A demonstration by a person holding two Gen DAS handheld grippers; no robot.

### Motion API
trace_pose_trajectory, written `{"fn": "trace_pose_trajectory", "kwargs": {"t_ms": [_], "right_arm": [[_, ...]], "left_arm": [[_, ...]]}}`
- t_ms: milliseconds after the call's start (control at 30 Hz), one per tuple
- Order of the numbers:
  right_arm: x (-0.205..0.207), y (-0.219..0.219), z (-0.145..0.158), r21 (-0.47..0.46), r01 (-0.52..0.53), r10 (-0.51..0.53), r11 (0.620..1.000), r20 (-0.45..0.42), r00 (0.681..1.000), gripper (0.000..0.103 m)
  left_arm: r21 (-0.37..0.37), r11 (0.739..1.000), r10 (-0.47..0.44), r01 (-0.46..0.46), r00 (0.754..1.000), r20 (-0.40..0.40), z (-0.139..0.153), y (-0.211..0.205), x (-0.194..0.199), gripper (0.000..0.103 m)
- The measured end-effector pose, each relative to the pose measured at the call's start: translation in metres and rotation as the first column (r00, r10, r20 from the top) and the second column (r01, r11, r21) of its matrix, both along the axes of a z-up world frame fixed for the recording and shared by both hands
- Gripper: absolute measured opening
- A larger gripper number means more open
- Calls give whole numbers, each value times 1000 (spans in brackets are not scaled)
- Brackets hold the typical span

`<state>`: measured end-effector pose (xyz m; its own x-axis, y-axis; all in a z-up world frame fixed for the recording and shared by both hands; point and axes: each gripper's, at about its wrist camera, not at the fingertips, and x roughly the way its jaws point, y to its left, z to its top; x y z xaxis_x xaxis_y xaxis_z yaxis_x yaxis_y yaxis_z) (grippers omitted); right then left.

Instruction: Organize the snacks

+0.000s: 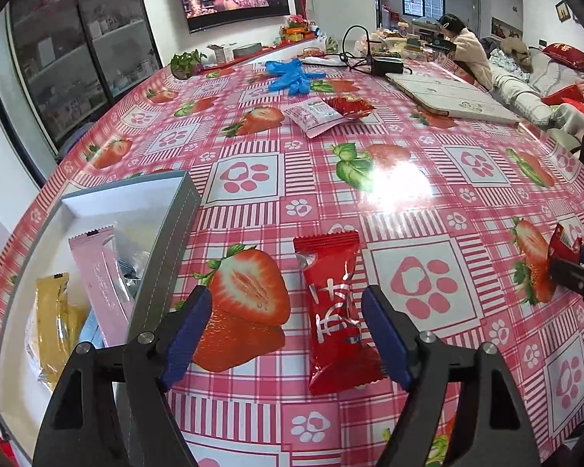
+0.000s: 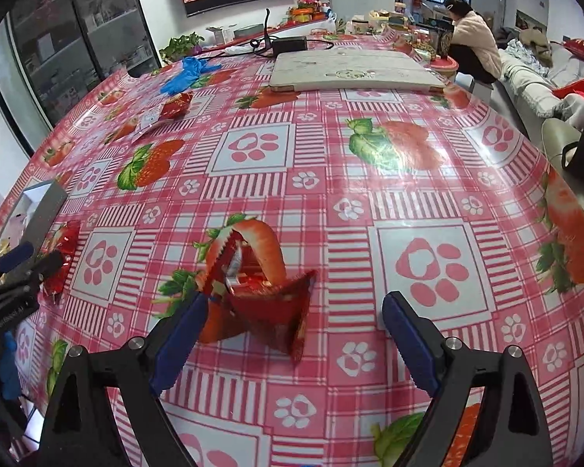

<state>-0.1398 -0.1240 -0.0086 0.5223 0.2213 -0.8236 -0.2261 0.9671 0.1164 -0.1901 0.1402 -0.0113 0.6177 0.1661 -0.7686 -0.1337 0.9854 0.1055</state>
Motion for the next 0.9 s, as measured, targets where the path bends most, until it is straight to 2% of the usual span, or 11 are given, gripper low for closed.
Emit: {"fn": "trace_pose_trajectory", "kwargs": {"t_ms": [133, 200, 233, 300, 333, 400, 500, 533, 567, 900], "right_arm": [[6, 18, -1, -5, -23, 23, 1000, 25, 999, 92], [11, 28, -5, -31, -31, 32, 999, 29, 999, 92], [12, 33, -7, -57, -33, 35, 998, 39, 999, 92], [12, 39, -10, -94, -44, 49, 995, 45, 998, 97], [12, 41, -12, -99, -62, 66, 993, 42, 997, 103], [12, 43, -14, -102, -80, 84, 992, 39, 996, 103], [12, 43, -14, -101, -81, 85, 992, 42, 995, 103], [12, 43, -14, -101, -81, 86, 992, 41, 995, 103], [12, 43, -14, -100, -81, 85, 992, 42, 995, 103], [11, 42, -14, -100, -82, 87, 992, 43, 995, 103]], "left_arm": [[-14, 1000, 3, -3, 1000, -5, -5, 2, 10, 82], [-33, 999, 9, -10, 999, -33, -13, 3, 17, 82], [-55, 998, 12, -13, 1000, -18, -13, 5, 18, 82], [-88, 996, 22, -22, 1000, -4, -15, 6, 19, 82], [-95, 995, 23, -23, 1000, -1, -16, 7, 19, 83], [-116, 993, 21, -21, 1000, -2, -16, 9, 19, 86], [-111, 994, 12, -13, 1000, -7, -17, 7, 19, 92], [-116, 993, 10, -11, 1000, -14, -17, 7, 20, 99], [-118, 993, 9, -12, 1000, -25, -19, 6, 21, 103], [-114, 993, 8, -12, 999, -32, -19, 5, 21, 103]]}}
